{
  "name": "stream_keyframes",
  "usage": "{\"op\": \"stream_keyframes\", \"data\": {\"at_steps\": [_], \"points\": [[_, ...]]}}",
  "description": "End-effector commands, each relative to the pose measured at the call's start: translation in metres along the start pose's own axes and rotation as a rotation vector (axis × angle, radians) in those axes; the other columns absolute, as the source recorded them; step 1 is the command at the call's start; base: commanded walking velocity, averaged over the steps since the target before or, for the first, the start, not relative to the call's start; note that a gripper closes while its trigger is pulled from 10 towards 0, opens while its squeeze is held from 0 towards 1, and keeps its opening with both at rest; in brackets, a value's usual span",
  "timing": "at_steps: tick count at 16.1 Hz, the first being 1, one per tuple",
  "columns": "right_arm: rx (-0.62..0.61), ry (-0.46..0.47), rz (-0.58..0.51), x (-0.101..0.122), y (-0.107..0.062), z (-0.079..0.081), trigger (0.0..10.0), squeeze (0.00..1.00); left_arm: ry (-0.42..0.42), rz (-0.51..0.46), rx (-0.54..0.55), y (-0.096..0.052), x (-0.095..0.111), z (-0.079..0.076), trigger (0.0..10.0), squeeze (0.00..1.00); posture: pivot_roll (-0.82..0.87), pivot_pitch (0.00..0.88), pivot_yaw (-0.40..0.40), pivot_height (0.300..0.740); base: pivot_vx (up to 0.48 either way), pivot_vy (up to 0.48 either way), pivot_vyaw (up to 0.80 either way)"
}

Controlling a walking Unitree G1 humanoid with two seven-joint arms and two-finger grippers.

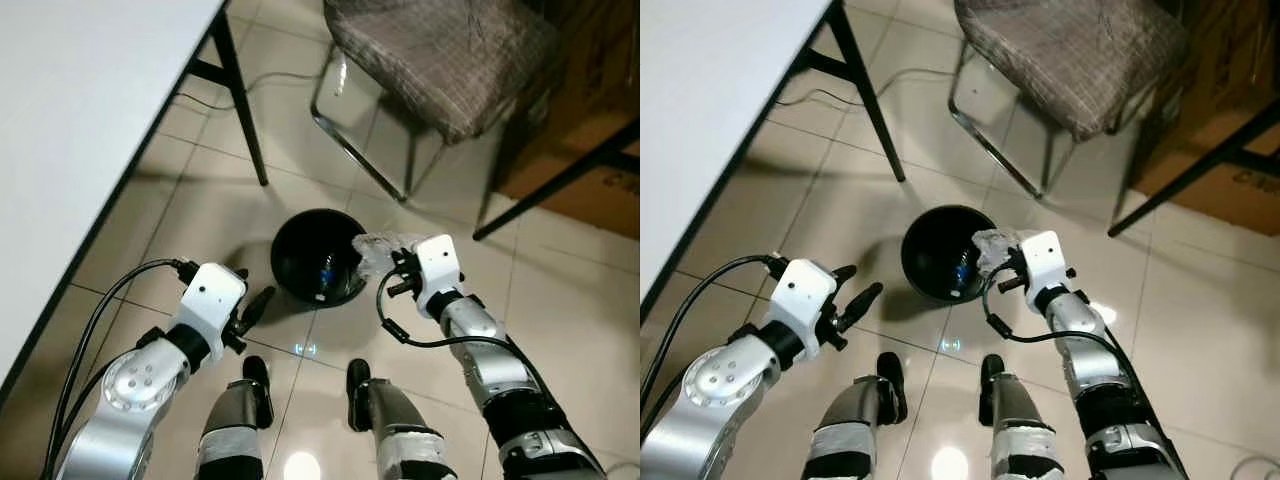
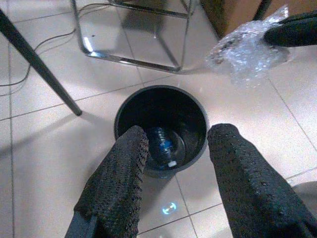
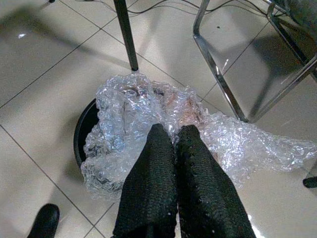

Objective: Picking trash to rubbish bin

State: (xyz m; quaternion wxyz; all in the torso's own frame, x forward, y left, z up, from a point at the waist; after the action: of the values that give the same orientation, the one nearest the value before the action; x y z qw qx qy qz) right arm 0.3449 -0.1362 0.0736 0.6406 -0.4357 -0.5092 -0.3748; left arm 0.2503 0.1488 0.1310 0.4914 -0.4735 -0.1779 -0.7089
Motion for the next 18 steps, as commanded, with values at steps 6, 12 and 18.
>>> {"op": "stream_keyframes", "data": {"at_steps": [6,12,18], "points": [[0.001,0.009,-0.037,0.008,0.004,-0.002,10.0,0.00,-0.006,0.018,0.027,0.001,-0.001,0.002,10.0,0.00,0.05,0.436,-0.026,0.740,0.000,0.000,0.00],[0.023,-0.015,-0.063,0.016,0.008,-0.002,10.0,0.00,-0.041,0.036,0.100,0.006,-0.007,-0.001,10.0,0.00,0.07,0.180,-0.042,0.740,0.000,0.000,0.00],[0.023,-0.020,-0.078,0.009,0.006,0.002,10.0,0.00,-0.039,0.006,0.138,0.025,-0.011,0.015,10.0,0.00,0.02,0.003,-0.055,0.740,0.000,0.000,0.00]]}}
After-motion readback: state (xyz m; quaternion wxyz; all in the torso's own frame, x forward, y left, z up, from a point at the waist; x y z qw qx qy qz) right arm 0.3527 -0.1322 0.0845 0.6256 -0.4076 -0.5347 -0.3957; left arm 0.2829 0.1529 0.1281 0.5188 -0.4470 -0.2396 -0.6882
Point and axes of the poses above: a point about 5 cm out from each wrist's last joint towards the gripper, its own y axis pointing out of the wrist towards the gripper, its own x axis along the axis of the wrist's last joint, z = x × y, the point moved 2 cm from there along y, pointing out of the wrist towards the gripper, and after that the axes turned 14 degrees about y, right-handed, at the moved point
